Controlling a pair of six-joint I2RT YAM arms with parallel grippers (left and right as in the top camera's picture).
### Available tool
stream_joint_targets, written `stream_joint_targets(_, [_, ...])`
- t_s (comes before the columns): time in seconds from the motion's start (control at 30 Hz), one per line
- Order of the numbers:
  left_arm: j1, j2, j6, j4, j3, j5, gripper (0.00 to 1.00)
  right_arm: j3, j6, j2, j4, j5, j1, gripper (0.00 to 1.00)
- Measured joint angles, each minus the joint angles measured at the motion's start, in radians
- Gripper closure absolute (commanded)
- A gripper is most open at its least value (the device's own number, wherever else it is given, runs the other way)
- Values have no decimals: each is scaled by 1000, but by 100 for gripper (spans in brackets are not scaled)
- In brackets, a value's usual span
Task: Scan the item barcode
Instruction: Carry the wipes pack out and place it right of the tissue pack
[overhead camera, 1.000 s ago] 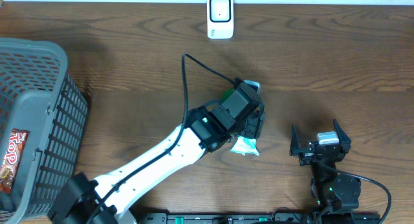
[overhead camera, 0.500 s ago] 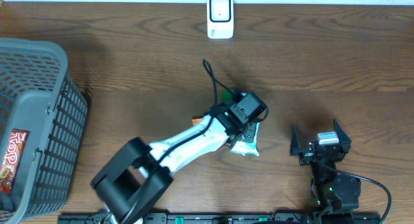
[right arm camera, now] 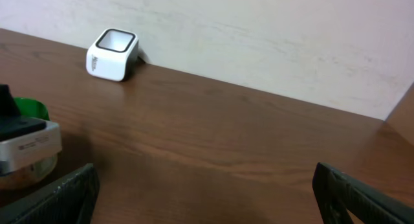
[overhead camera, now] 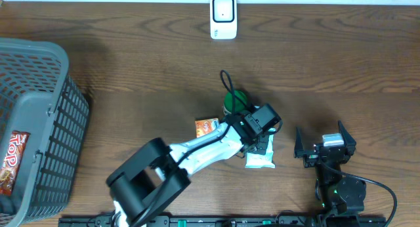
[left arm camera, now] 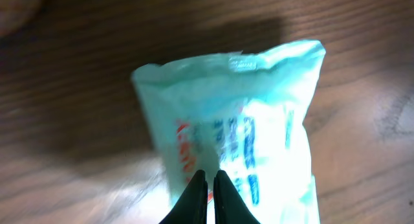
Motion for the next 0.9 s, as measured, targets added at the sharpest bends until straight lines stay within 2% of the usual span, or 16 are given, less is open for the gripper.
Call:
stream_joint_targets(0.23, [2,-196,0,-23,-13,-40,93,0,0,0,0,0,0,1])
stream_joint_targets(0.33, [2,-228,0,-26,-13,-39,92,0,0,0,0,0,0,1])
stream_joint_targets(0.7, [-2,-42,0,-42,-13,118,93,0,0,0,0,0,0,1])
stream_joint_targets(0.9, [-20,-17,0,-22,-13,183,93,0,0,0,0,0,0,1])
